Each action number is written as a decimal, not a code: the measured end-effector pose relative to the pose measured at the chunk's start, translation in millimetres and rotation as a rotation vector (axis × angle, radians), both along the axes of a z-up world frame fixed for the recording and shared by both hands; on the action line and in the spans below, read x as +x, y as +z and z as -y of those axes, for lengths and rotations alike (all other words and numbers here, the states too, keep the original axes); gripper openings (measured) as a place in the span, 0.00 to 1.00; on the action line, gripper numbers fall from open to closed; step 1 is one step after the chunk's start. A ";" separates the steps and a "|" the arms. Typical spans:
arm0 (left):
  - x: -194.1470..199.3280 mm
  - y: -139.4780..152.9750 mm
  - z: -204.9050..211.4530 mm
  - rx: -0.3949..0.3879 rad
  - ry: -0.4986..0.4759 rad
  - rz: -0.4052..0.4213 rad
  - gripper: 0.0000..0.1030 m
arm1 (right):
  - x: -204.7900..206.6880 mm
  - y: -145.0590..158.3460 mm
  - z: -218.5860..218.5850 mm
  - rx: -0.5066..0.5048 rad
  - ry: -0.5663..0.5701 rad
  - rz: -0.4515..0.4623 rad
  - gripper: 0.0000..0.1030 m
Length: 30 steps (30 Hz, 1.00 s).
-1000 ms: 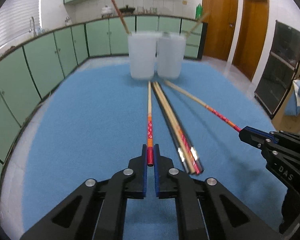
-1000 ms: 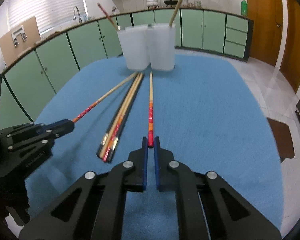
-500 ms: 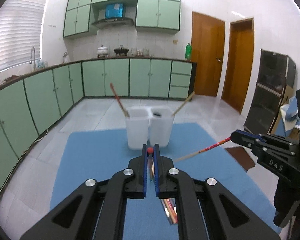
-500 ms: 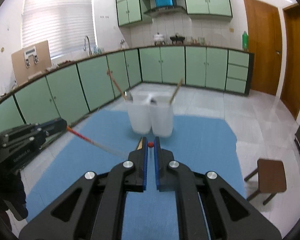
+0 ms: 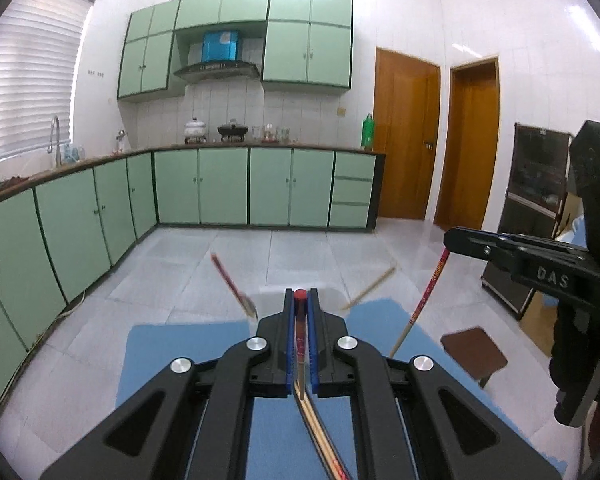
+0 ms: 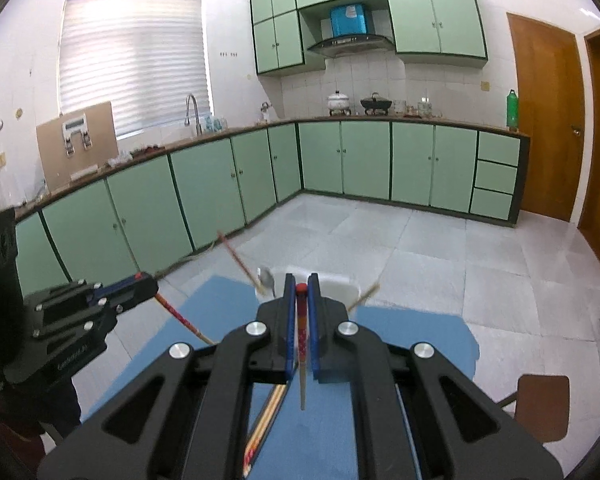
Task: Organize utensils
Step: 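Grasp a red chopstick with the left gripper while the right gripper grasps another red chopstick, then lift both chopsticks and drop them into the white holder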
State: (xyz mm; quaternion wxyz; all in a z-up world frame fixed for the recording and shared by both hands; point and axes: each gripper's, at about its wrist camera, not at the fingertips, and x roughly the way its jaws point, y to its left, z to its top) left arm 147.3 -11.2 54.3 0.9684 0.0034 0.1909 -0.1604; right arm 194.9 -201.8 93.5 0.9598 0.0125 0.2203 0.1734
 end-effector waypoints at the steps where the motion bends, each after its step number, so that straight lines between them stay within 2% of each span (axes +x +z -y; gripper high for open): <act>1: 2.3 7.7 -0.6 -0.005 0.002 0.019 0.05 | 4.8 8.9 2.3 0.021 0.003 0.014 0.05; 4: 11.1 28.9 -0.9 -0.017 0.008 0.075 0.05 | 19.9 33.7 6.3 0.055 -0.010 0.062 0.05; 7: 25.4 46.7 1.7 -0.016 0.020 0.130 0.05 | 40.7 51.0 8.9 0.044 -0.046 0.111 0.05; 12: 61.6 53.4 10.4 -0.008 0.050 0.170 0.05 | 79.8 52.0 10.8 0.021 -0.114 0.137 0.05; 16: 92.3 35.2 18.5 0.010 0.056 0.112 0.05 | 109.8 25.1 9.5 0.005 -0.140 0.083 0.05; 22: 125.3 -11.6 25.9 0.040 0.049 -0.046 0.08 | 129.6 -21.4 -0.6 -0.024 -0.130 -0.032 0.09; 24: 124.5 -18.1 22.3 0.036 0.051 -0.062 0.11 | 123.3 -27.9 -0.6 -0.026 -0.133 -0.031 0.11; 26: 119.0 -21.0 19.0 0.033 0.050 -0.063 0.15 | 117.7 -26.3 -1.1 -0.028 -0.143 -0.021 0.19; 28: 108.8 -21.1 16.4 0.038 0.049 -0.054 0.18 | 106.8 -25.9 2.6 -0.019 -0.154 -0.008 0.24; 30: 99.4 -17.9 14.4 0.033 0.047 -0.043 0.25 | 91.5 -25.4 10.2 0.004 -0.165 0.006 0.30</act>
